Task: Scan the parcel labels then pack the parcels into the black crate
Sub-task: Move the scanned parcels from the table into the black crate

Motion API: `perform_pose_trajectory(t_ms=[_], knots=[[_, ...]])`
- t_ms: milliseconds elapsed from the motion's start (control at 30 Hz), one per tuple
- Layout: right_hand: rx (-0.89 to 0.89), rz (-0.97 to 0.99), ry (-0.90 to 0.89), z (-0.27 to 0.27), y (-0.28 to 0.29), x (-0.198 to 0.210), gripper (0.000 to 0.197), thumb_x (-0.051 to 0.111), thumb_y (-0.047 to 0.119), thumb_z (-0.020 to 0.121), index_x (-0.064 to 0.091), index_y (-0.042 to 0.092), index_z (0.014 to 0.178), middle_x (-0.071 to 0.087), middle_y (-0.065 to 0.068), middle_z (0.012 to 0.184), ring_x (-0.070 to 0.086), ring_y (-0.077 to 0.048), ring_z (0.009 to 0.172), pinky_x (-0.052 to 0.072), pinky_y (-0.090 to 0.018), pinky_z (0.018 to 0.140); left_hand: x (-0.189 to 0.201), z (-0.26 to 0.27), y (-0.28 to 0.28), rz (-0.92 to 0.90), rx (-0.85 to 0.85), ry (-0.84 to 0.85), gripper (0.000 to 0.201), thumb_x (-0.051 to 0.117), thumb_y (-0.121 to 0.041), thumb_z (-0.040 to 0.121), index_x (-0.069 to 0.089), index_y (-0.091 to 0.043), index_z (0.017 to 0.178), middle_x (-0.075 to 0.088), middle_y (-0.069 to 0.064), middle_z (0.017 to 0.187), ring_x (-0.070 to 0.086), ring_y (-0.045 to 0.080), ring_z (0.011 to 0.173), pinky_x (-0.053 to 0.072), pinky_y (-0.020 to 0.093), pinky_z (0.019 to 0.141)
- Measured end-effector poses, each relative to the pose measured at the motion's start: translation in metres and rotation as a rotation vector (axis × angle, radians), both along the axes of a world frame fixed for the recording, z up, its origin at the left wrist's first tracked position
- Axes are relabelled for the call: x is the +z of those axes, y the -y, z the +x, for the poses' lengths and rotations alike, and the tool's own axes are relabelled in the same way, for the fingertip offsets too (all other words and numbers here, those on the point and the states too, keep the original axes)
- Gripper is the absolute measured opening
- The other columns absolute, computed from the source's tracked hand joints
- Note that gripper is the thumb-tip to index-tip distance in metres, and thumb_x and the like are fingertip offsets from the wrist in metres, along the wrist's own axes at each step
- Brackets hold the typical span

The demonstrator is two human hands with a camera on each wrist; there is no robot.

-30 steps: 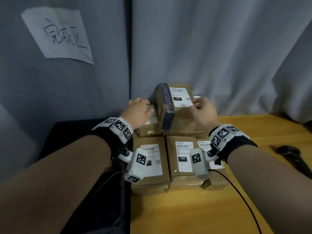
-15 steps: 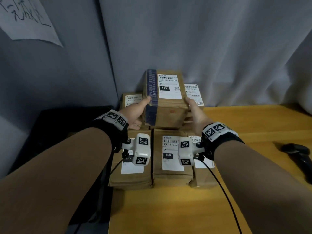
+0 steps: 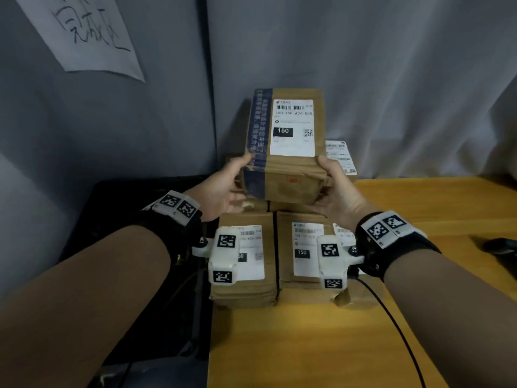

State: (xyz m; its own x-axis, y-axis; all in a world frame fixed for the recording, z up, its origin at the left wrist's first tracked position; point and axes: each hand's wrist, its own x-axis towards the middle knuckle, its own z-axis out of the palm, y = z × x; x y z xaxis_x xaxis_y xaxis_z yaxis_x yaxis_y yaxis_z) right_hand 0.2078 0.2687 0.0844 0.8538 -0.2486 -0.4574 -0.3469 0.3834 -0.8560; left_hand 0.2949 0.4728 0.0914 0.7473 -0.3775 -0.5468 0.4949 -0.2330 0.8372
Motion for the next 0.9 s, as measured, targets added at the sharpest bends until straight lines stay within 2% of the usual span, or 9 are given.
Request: perform_pose_trajectory(t_ms=[133,233,300,367,533,667,700,767,900], knots=[[0.053,0.010,0.047,0.001,-0.057,0.000,0.050,0.061,0.056,0.082,0.054,0.030,0.123,0.062,-0.007,0.125,0.060,-0.027,0.114,0.051,-0.046,0.090,0.014,-0.003,-0.060,-0.051,0.018,0.023,0.107,0.062,-0.083,0.048,0.031,-0.044,0.142,0.044,0.002,0.147,0.049,0.028,0.127,0.044,0.047,0.096],[0.131,0.022,0.049,0.003,-0.108,-0.010,0.054,0.060,0.060,0.079,0.054,0.032,0.124,0.060,-0.006,0.128,0.058,-0.027,0.116,0.052,-0.045,0.089,0.016,-0.006,-0.114,-0.024,0.051,0.038,0.084,0.061,-0.079,0.062,0.041,-0.042,0.136,0.055,-0.002,0.136,0.057,0.024,0.117,0.049,0.041,0.090],[0.203,0.021,0.027,0.005,-0.143,-0.020,0.061,0.062,0.066,0.071,0.056,0.034,0.123,0.060,-0.003,0.129,0.057,-0.028,0.118,0.053,-0.042,0.084,0.016,-0.009,-0.148,0.031,0.099,0.043,0.058,0.056,-0.071,0.077,0.054,-0.034,0.123,0.062,-0.001,0.123,0.061,0.021,0.110,0.051,0.037,0.088],[0.267,-0.007,-0.008,0.008,-0.176,-0.030,0.056,0.060,0.066,0.077,0.057,0.033,0.121,0.063,-0.002,0.125,0.059,-0.026,0.115,0.052,-0.043,0.090,0.012,-0.014,-0.180,0.122,0.179,0.051,0.043,0.051,-0.064,0.085,0.058,-0.028,0.107,0.065,0.000,0.109,0.062,0.018,0.100,0.052,0.035,0.084],[0.246,-0.254,-0.078,0.012,-0.240,-0.058,0.011,0.061,0.031,0.093,0.060,0.021,0.099,0.065,-0.006,0.112,0.062,-0.021,0.103,0.053,-0.037,0.091,-0.016,-0.028,-0.258,0.354,0.216,-0.008,0.040,0.050,-0.062,0.086,0.057,-0.025,0.098,0.065,0.003,0.100,0.061,0.019,0.092,0.051,0.035,0.082],[0.226,-0.323,-0.144,0.007,-0.262,-0.079,0.010,0.056,0.022,0.096,0.057,0.021,0.087,0.063,-0.005,0.095,0.060,-0.019,0.094,0.053,-0.036,0.090,-0.046,-0.042,-0.290,0.454,0.180,-0.113,0.041,0.050,-0.059,0.089,0.057,-0.019,0.081,0.061,0.000,0.066,0.057,0.013,0.060,0.050,0.024,0.058],[0.229,-0.330,-0.170,0.004,-0.264,-0.083,0.011,0.055,0.021,0.097,0.057,0.021,0.086,0.063,-0.006,0.096,0.060,-0.019,0.093,0.053,-0.036,0.089,-0.053,-0.045,-0.292,0.470,0.171,-0.137,0.042,0.050,-0.060,0.089,0.057,-0.019,0.082,0.061,0.000,0.065,0.058,0.013,0.060,0.052,0.026,0.060],[0.247,-0.320,-0.230,0.000,-0.266,-0.090,0.009,0.056,0.022,0.096,0.057,0.020,0.088,0.062,-0.009,0.102,0.061,-0.021,0.095,0.054,-0.035,0.087,-0.073,-0.047,-0.296,0.504,0.153,-0.170,0.049,0.051,-0.067,0.083,0.059,-0.021,0.098,0.064,0.003,0.088,0.062,0.018,0.081,0.057,0.034,0.078],[0.332,-0.219,-0.346,-0.008,-0.276,-0.103,0.028,0.062,0.036,0.092,0.052,0.018,0.111,0.059,-0.009,0.114,0.058,-0.027,0.108,0.052,-0.043,0.094,-0.106,-0.044,-0.293,0.436,0.179,-0.274,0.083,0.055,-0.082,0.064,0.057,-0.024,0.123,0.059,0.007,0.123,0.061,0.028,0.104,0.059,0.037,0.072]])
